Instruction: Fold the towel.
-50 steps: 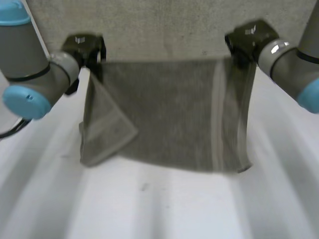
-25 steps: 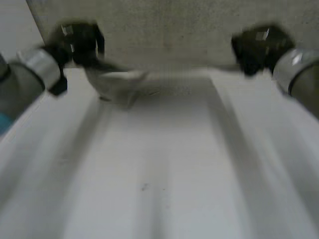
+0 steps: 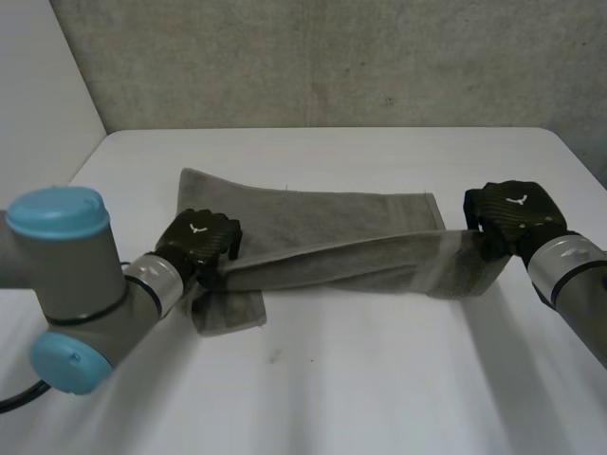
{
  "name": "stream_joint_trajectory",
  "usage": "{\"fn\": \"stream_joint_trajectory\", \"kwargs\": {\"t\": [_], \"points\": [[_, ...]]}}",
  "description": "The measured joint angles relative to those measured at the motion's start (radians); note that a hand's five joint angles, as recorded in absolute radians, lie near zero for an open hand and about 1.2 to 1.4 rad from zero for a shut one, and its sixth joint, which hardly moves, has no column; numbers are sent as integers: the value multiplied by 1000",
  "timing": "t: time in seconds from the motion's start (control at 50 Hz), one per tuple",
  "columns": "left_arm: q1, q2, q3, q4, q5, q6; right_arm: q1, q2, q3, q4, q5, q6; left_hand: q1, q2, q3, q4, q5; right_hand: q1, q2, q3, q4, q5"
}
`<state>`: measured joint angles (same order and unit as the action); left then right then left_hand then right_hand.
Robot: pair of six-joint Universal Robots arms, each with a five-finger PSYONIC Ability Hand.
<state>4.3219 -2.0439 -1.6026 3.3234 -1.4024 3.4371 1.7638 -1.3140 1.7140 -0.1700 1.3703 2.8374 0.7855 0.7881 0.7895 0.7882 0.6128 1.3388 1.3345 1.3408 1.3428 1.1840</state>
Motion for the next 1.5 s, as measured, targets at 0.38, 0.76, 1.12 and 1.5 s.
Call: {"fn": "stream_joint_trajectory", "kwargs": {"t": [0.38,0.76,1.12,1.5], "points": [[-81,23,-165,159,-263,-82,-30,-2,29,-49,9,83,-301,-307,-309,-308,-311,0,0,0,0,0],[-61,15,-183,245,-398,-88,-62,-8,62,-126,24,80,16,21,19,22,-19,0,0,0,0,0],[-1,338,82,-68,-166,33,-60,-239,-100,48,5,21,395,428,426,428,406,0,0,0,0,0],[77,223,633,-934,59,127,-56,-231,-561,699,-4,-248,396,429,427,429,410,0,0,0,0,0]]}}
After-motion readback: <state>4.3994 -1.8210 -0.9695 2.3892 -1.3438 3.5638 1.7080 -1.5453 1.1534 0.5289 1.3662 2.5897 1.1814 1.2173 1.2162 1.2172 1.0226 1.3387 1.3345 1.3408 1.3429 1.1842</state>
